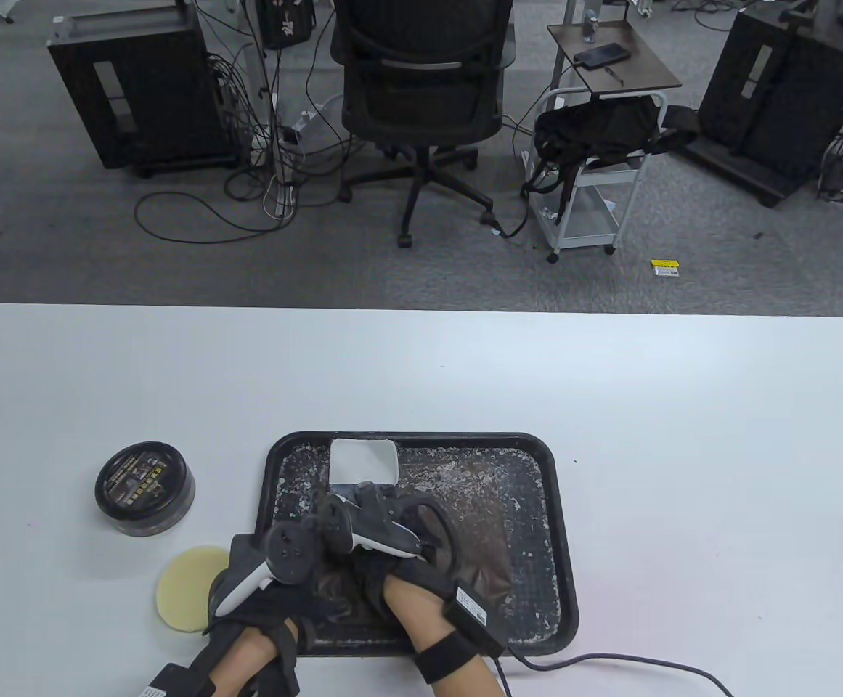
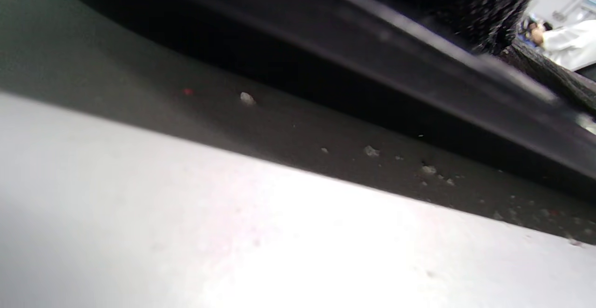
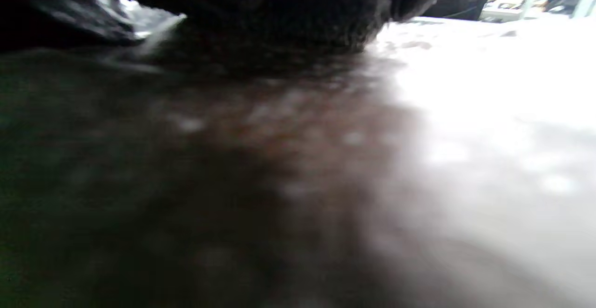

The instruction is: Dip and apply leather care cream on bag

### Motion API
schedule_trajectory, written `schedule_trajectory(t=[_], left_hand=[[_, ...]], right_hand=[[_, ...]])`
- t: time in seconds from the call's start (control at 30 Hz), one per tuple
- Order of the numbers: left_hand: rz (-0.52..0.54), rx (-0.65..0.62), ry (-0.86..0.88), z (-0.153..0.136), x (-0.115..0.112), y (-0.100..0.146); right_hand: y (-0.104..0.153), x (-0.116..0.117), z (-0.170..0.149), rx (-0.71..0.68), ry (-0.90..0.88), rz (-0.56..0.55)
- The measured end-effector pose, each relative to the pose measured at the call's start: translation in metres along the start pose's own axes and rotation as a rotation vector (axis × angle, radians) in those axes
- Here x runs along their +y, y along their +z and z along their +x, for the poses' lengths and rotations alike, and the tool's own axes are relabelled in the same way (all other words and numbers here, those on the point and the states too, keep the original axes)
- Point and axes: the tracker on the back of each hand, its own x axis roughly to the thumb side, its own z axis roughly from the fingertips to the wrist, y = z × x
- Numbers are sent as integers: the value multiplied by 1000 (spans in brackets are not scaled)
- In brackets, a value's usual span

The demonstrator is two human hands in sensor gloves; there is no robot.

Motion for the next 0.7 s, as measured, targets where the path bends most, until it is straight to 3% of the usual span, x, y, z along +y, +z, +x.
schedule_trajectory(t=[0.37,0.7], left_hand=[[-1,5,-3,0,0,0],[-17,18,-26,2,0,1]], right_hand=[[2,-1,1,-120,-35,18],[16,-1,-38,-46,-47,117]])
